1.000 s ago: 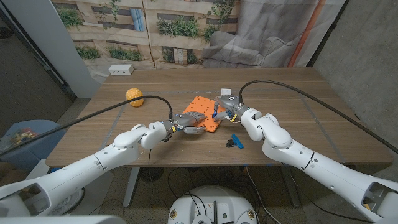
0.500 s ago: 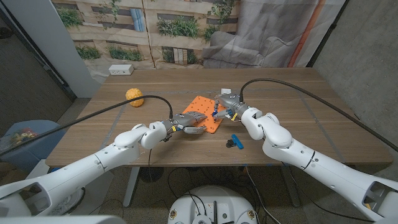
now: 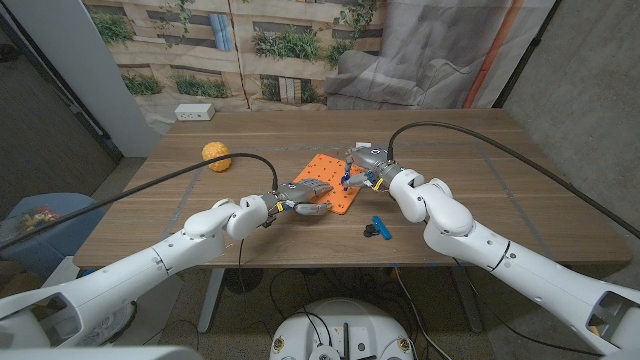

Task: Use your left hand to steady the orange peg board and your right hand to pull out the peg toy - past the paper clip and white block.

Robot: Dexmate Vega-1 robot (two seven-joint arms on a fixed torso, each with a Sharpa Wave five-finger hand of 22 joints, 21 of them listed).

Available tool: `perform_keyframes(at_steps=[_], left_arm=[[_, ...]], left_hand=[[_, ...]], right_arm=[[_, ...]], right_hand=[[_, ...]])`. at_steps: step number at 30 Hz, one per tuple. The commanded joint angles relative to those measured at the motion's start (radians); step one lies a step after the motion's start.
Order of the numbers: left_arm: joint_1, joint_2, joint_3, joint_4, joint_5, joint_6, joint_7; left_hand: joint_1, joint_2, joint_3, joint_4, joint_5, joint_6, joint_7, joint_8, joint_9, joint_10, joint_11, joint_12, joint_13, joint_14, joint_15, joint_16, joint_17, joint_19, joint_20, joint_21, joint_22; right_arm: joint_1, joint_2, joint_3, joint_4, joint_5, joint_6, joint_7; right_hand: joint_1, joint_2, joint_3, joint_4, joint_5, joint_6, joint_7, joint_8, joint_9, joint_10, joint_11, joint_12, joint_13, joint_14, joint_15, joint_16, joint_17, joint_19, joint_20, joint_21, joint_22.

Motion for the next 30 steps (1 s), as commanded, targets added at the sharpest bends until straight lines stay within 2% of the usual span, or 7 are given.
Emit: perform_keyframes(at_steps=[1, 12, 30], left_arm=[[0.002, 0.003, -0.004, -0.009, 0.004, 0.004, -0.029], [0.004, 0.01, -0.007, -0.021, 0.014, 0.004, -0.026], [0.023, 0.027, -0.028, -0.057, 0.029, 0.021, -0.015]], left_hand=[[0.009, 0.103, 0.011, -0.001, -0.005, 0.033, 0.003, 0.006, 0.005, 0.027, -0.002, 0.008, 0.006, 0.011, -0.028, 0.006, 0.003, 0.004, -0.114, 0.006, 0.001], [0.009, 0.102, 0.015, -0.001, -0.006, 0.034, 0.004, 0.006, 0.005, 0.026, -0.003, 0.007, 0.006, 0.011, -0.028, 0.006, 0.003, 0.004, -0.114, 0.006, 0.001], [0.009, 0.102, 0.02, -0.002, -0.007, 0.036, 0.003, 0.005, 0.006, 0.027, -0.002, 0.008, 0.006, 0.011, -0.029, 0.006, 0.003, 0.006, -0.112, 0.007, 0.001]], right_arm=[[-0.009, -0.01, 0.026, -0.039, 0.035, -0.026, 0.013], [-0.015, -0.027, 0.056, -0.07, 0.074, -0.051, 0.018], [-0.009, -0.056, 0.089, -0.076, 0.145, -0.071, -0.01]], right_hand=[[0.006, 0.017, -0.006, 0.002, 0.004, 0.08, -0.077, 0.068, 0.031, 0.005, 0.003, -0.003, 0.0, 0.003, 0.005, 0.001, 0.002, 0.007, 0.004, 0.001, 0.004], [0.005, 0.018, -0.008, 0.002, 0.004, 0.073, -0.077, 0.064, 0.031, 0.004, 0.009, -0.007, 0.0, -0.002, 0.008, -0.001, 0.003, 0.013, 0.006, 0.001, 0.004], [0.001, 0.021, -0.011, 0.003, 0.006, 0.06, -0.077, 0.058, 0.029, -0.002, 0.013, -0.013, 0.0, -0.009, 0.011, -0.004, 0.005, 0.012, 0.007, -0.002, 0.004]])
